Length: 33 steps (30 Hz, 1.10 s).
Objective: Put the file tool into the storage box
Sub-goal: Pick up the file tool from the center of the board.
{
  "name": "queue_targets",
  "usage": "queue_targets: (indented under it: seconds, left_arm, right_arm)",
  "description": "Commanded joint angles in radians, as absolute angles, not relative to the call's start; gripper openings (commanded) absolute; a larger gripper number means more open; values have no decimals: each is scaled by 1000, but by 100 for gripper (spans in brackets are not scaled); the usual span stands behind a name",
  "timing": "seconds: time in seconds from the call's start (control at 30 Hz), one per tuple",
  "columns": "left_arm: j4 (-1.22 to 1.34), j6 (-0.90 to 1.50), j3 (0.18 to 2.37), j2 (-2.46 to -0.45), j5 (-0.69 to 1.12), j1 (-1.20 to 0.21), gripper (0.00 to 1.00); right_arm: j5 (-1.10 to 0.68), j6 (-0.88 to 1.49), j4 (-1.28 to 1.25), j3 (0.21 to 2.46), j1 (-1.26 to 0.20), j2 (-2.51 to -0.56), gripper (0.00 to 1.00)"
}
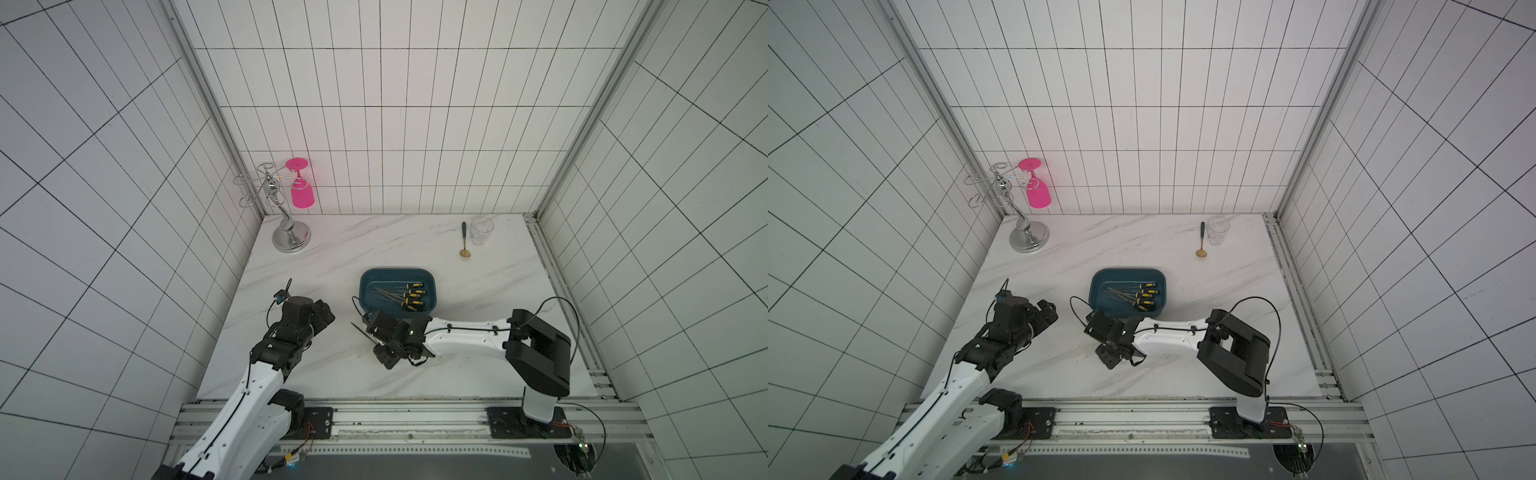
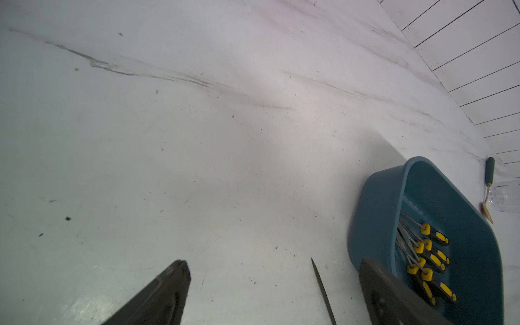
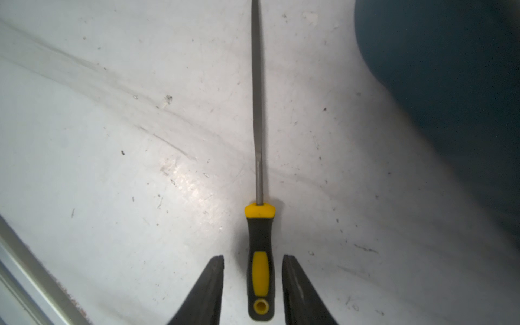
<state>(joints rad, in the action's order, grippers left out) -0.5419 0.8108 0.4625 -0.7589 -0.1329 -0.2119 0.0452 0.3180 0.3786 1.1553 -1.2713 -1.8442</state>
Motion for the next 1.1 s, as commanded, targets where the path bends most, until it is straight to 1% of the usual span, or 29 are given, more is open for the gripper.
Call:
queue_targets:
  seconds: [0.0, 0.17, 0.37, 0.47, 0.6, 0.87, 1.0, 1.07]
  left_arm:
    - [-535, 784, 453, -740, -121, -181, 98]
    - [-531, 779, 446, -717, -103, -169, 98]
    - [-529, 779, 444, -718, -100, -166, 98]
    - [-529, 782, 446, -719, -101, -165, 98]
    - [-532, 785, 450, -705, -102, -161, 98]
    - [-535, 796, 465, -684, -72, -161, 98]
    - [-559, 784, 487, -672, -77, -160, 98]
    - [-571, 763, 495, -659, -72, -161, 98]
  right_arm:
    - [78, 292, 421, 1203, -1278, -1866, 38]
    - [45, 292, 386, 1196, -1281, -1896, 37]
    - [63, 296, 376, 1191, -1286, -1908, 36]
    - [86, 296, 385, 1186, -1289, -1910, 34]
    - [115, 292, 390, 1166, -1296, -1899, 28]
    - [147, 285, 387, 1148, -1306, -1867, 10]
    - [160, 270, 385, 1137, -1307, -1826, 5]
    - [137, 239, 365, 1118, -1308, -1796, 4]
